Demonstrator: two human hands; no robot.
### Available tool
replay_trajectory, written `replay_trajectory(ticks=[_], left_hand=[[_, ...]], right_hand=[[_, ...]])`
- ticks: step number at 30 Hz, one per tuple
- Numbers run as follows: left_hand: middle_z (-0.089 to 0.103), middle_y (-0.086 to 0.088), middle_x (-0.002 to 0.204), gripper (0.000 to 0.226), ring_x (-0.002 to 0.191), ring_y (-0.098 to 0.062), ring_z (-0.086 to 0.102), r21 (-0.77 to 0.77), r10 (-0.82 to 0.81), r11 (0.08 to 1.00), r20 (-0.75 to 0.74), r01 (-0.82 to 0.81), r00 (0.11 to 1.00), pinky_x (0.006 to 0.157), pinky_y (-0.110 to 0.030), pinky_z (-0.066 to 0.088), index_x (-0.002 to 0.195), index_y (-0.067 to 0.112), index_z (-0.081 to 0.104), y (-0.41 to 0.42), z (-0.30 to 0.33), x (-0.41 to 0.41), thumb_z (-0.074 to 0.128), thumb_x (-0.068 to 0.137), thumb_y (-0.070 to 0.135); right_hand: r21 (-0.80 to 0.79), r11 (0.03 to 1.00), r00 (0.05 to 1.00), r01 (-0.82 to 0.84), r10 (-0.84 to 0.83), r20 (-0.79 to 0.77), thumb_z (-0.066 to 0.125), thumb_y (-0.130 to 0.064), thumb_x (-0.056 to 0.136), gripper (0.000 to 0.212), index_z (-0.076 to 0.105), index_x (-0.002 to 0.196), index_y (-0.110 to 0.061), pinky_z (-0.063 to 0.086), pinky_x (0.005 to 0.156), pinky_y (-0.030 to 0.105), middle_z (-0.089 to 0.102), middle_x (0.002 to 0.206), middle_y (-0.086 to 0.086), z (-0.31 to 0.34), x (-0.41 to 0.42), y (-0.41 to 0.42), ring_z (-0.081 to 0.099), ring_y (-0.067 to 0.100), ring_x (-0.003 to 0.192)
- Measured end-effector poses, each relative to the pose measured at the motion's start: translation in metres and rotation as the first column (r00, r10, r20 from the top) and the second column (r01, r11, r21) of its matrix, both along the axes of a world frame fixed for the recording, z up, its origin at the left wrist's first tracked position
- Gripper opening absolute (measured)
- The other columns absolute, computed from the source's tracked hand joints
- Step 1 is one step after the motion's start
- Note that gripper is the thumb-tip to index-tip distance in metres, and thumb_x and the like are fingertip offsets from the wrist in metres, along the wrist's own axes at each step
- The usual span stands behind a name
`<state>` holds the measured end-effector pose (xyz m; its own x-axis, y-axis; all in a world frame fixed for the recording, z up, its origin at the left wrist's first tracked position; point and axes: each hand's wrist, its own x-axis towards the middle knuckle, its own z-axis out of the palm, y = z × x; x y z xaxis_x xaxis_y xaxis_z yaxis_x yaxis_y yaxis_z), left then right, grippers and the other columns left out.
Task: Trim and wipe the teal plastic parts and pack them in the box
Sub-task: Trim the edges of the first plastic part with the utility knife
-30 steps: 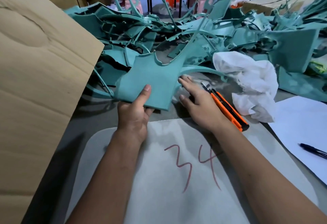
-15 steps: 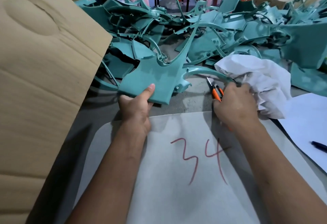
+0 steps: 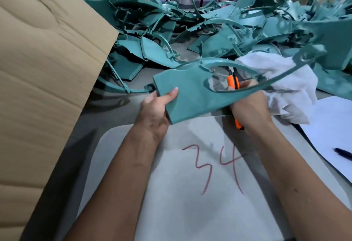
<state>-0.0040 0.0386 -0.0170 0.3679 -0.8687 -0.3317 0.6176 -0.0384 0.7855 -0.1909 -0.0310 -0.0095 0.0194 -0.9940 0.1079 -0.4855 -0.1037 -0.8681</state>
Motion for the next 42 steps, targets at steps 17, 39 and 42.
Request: replay_trajectory(ticks=[17, 39, 42], left_hand=[[0.069, -0.023, 0.095, 0.022, 0.048, -0.025, 0.069, -0.001, 0.248, 0.968, 0.124, -0.250, 0.961, 0.040, -0.020, 0.047, 0.120, -0.002, 0.055, 0.004, 0.010, 0.014, 0.048, 0.104, 0.011], [0.046, -0.012, 0.155, 0.036, 0.146, -0.038, 0.030, -0.231, 0.234, 0.972, 0.952, 0.041, -0.197, 0.118, -0.047, 0.028, 0.117, 0.021, 0.075, 0.020, 0.005, 0.041, 0.080, 0.081, 0.021], [0.068, -0.011, 0.128, 0.020, 0.126, -0.034, 0.055, -0.358, 0.356, 0.933, 0.897, 0.044, -0.263, 0.101, -0.047, 0.047, 0.100, 0.009, 0.074, 0.014, 0.001, 0.029, 0.065, 0.082, 0.006]], right_hand=[[0.106, 0.921, 0.505, -0.376, 0.108, 0.857, 0.074, -0.024, 0.094, 0.024, 0.054, 0.098, -0.012, 0.039, 0.042, 0.020, 0.071, 0.094, 0.005, 0.005, 0.019, 0.016, 0.050, 0.011, 0.056], [0.260, 0.811, 0.348, -0.524, -0.074, 0.934, 0.065, -0.017, 0.095, 0.012, 0.061, 0.098, -0.007, 0.037, 0.035, 0.009, 0.076, 0.101, 0.008, 0.004, 0.015, 0.005, 0.041, 0.003, 0.040], [0.282, 0.796, 0.347, -0.536, -0.096, 0.933, 0.069, -0.025, 0.092, 0.021, 0.062, 0.099, -0.006, 0.037, 0.035, 0.008, 0.073, 0.100, 0.006, 0.008, 0.012, 0.004, 0.041, 0.002, 0.042]])
